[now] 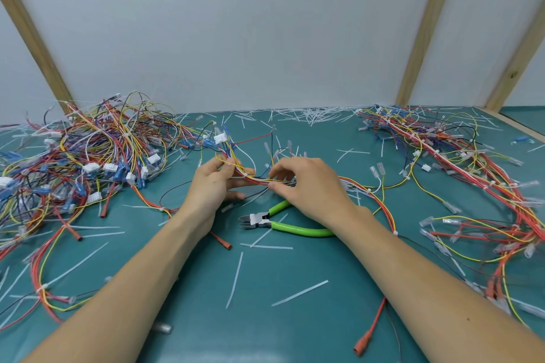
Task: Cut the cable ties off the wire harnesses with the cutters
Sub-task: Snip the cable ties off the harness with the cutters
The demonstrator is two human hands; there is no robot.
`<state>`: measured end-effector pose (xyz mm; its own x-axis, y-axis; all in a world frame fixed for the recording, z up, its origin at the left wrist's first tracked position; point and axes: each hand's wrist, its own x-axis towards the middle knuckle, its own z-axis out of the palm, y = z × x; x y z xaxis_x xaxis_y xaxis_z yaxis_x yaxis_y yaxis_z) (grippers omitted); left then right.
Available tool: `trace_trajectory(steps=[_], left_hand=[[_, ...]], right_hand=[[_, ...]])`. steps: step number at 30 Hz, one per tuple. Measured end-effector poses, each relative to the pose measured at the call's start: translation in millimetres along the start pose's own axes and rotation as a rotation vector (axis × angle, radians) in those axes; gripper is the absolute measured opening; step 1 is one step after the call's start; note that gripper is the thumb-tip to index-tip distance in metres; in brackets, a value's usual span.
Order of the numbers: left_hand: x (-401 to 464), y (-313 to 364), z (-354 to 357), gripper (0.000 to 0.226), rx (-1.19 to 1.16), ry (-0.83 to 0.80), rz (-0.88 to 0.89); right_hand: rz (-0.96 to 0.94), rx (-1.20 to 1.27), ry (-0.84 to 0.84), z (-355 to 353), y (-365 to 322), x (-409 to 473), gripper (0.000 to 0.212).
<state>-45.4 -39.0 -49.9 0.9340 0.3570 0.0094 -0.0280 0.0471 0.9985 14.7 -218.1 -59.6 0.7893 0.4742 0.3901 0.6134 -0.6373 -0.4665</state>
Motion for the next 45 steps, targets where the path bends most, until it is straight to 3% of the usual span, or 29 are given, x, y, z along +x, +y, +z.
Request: trace_trajectory(steps=[10, 18, 22, 31, 38, 45], left_hand=[[7, 1, -9, 0.027, -0.180, 0.048, 0.006], [12, 0, -14, 0.029, -0.303, 0.039, -0.095], [10, -1, -13, 0.026, -0.268, -0.013, -0.097], [1, 2, -2, 0.016, -0.072, -0.142, 0.087], [-15, 2, 13, 0.011, 0.282, -0.352, 0.293], [-16, -1, 16, 0.021, 0.325, -0.249, 0.303]], right_hand=[[-0.048, -0.020, 0.039, 1, 1, 2, 0.022], [-0.098, 0.186, 0.021, 0, -8, -3, 0.033], [-0.100, 0.241, 0.121, -2, -15, -4, 0.039], [-0.048, 0.206, 0.290, -2, -15, -2, 0.043], [-0.019, 0.104, 0.339, -3, -13, 0, 0.041], [-0.034, 0.229, 0.247, -6, -18, -1, 0.029]])
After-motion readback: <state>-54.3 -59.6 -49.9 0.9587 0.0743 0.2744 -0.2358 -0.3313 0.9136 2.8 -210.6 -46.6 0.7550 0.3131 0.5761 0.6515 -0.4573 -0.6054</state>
